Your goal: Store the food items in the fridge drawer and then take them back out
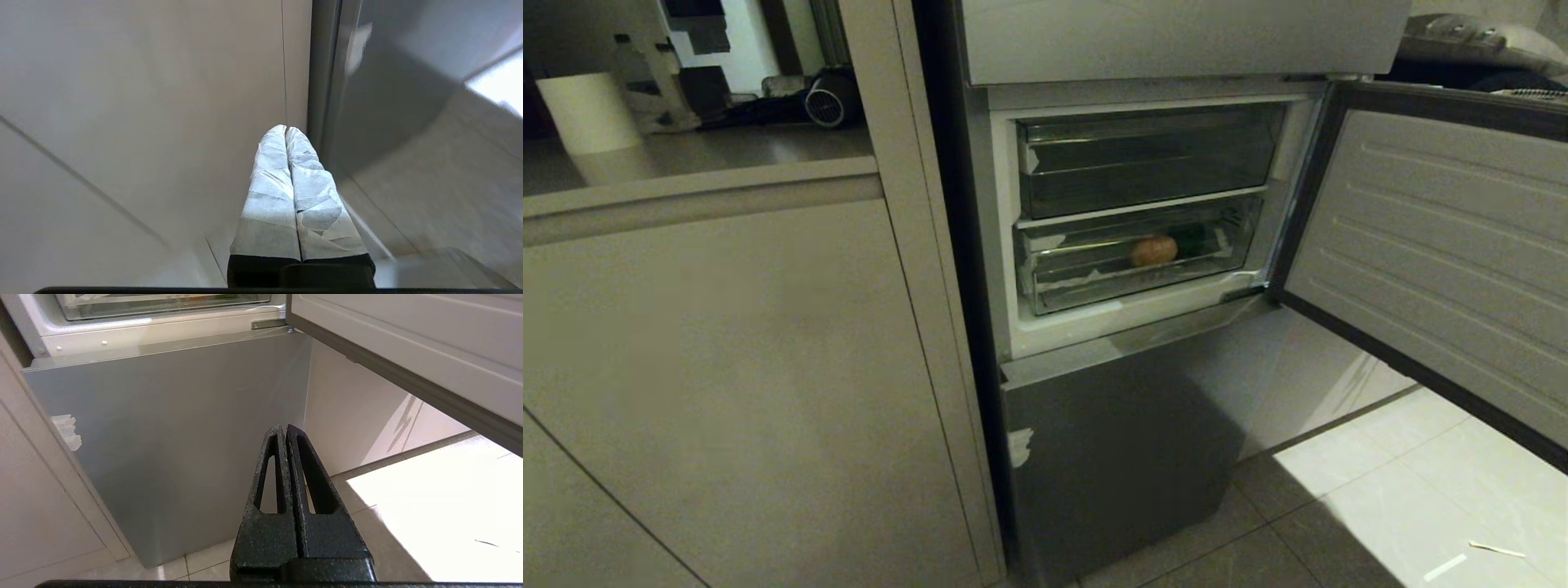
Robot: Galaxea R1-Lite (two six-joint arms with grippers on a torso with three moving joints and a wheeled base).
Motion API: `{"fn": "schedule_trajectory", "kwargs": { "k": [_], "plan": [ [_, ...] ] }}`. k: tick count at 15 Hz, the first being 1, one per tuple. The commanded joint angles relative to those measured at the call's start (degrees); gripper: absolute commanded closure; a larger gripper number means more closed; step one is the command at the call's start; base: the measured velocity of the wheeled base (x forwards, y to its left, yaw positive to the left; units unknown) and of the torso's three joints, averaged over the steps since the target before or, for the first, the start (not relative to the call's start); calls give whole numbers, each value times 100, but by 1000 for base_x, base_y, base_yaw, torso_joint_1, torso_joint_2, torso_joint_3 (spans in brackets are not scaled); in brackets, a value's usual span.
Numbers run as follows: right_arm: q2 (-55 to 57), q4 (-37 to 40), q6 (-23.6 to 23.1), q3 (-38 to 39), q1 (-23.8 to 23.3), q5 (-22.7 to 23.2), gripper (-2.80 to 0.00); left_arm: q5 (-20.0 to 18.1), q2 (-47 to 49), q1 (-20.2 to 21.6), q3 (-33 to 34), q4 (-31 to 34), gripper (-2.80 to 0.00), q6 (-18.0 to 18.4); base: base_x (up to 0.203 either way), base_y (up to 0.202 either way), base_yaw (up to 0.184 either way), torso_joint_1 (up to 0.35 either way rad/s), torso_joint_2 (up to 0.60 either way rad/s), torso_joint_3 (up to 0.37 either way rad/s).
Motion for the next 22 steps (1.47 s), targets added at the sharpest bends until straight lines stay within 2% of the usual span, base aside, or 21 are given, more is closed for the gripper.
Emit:
{"fn": "schedule_trajectory", "kwargs": {
  "k": [1,3,4,22],
  "plan": [
    [3,-6,2,176,1,0,0,11,-814,69,23,-2,0,32,0,0,0,0,0,0],
    [2,-6,2,176,1,0,0,161,-766,92,34,-39,0,-625,0,0,0,0,0,0],
    [-1,-6,2,176,1,0,0,209,-758,96,35,-59,0,-800,0,0,0,0,0,0],
    [6,-6,2,176,1,0,0,209,-757,96,35,-60,0,-796,0,0,0,0,0,0]
  ]
}}
